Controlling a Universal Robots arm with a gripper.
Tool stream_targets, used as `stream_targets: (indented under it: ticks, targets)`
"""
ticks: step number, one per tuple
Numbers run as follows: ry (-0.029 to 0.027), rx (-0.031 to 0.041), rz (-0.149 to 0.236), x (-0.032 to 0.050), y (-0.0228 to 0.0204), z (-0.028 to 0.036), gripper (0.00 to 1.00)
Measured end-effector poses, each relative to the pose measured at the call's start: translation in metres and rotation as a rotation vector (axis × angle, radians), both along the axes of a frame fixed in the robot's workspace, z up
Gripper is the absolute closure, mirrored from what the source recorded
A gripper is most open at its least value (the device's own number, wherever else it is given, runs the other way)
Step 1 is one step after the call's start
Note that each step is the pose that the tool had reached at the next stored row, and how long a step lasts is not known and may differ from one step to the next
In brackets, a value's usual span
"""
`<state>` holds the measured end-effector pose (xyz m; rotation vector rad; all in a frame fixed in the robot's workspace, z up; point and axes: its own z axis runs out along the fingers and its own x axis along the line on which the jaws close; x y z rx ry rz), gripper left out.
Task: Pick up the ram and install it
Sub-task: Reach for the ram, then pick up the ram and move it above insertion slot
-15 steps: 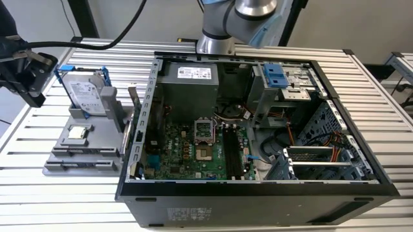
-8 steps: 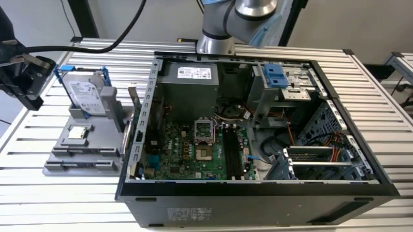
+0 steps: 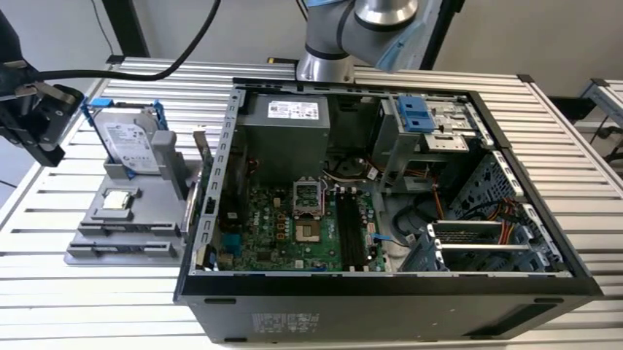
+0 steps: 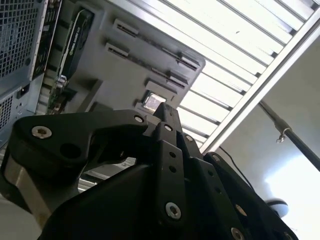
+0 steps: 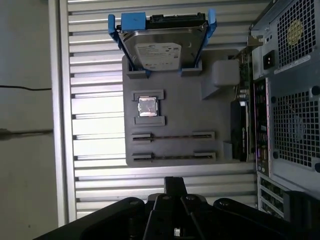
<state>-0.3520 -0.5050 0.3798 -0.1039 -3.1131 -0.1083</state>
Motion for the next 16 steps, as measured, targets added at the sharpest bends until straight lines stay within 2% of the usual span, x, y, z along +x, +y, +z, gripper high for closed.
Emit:
stream_targets:
  ticks: [5,16]
  targets:
    - [0.0006,0.0000,0.010,0.0000,0.0000,0.0000,1.00]
    - [0.0005,-0.0002,0.209,0.0000,0.0000,0.0000,1.00]
